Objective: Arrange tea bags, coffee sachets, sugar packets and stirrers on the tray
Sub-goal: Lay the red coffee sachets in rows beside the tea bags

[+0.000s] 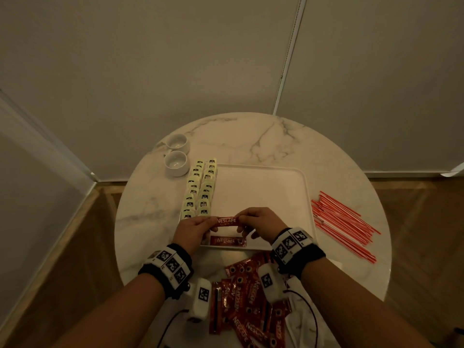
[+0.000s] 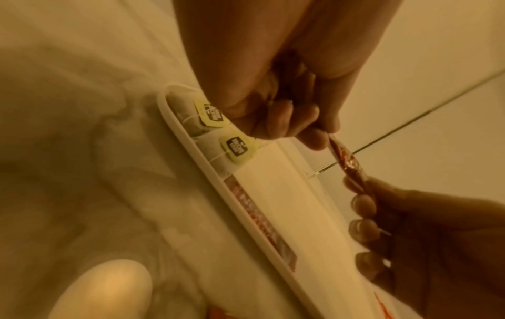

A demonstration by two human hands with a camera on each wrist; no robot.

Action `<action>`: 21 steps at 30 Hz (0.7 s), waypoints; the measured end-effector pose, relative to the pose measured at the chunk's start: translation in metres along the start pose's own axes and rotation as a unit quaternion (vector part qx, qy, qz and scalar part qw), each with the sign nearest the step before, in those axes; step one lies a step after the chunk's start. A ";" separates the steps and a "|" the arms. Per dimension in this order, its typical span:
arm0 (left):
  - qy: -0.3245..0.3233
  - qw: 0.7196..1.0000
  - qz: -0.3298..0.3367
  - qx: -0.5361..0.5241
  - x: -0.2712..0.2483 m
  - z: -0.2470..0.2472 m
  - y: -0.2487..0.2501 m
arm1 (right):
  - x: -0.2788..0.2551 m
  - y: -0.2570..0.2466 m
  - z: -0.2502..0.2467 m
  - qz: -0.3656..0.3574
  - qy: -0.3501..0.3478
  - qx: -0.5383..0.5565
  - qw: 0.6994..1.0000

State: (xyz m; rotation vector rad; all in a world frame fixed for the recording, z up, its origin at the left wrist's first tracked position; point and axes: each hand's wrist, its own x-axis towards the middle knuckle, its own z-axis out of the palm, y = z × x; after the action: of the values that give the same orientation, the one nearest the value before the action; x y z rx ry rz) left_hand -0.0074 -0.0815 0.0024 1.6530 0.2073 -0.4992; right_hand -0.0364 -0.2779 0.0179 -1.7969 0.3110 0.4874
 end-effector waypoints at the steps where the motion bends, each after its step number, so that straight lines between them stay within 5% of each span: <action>1: 0.007 1.000 0.003 0.018 0.001 0.001 -0.001 | 0.003 0.000 -0.003 0.001 0.000 -0.006 1.000; 5: 0.036 0.999 -0.003 0.037 0.005 0.005 -0.004 | 0.012 0.001 -0.008 -0.013 -0.007 -0.051 0.999; 10: 0.065 0.984 0.061 0.157 -0.002 0.011 -0.013 | 0.031 0.018 -0.011 0.005 0.085 -0.117 0.989; 15: -0.046 0.912 0.146 0.380 -0.008 0.008 -0.031 | 0.043 0.029 -0.003 0.031 0.078 -0.198 0.977; 21: -0.093 0.833 0.257 0.480 -0.011 0.012 -0.044 | 0.047 0.031 0.005 0.031 0.063 -0.280 0.957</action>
State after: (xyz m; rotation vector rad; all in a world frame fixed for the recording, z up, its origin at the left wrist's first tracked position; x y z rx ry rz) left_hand -0.0378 -0.0851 -0.0337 2.4950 -0.7506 -0.3487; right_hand -0.0101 -0.2802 -0.0318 -2.3824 0.3388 0.5414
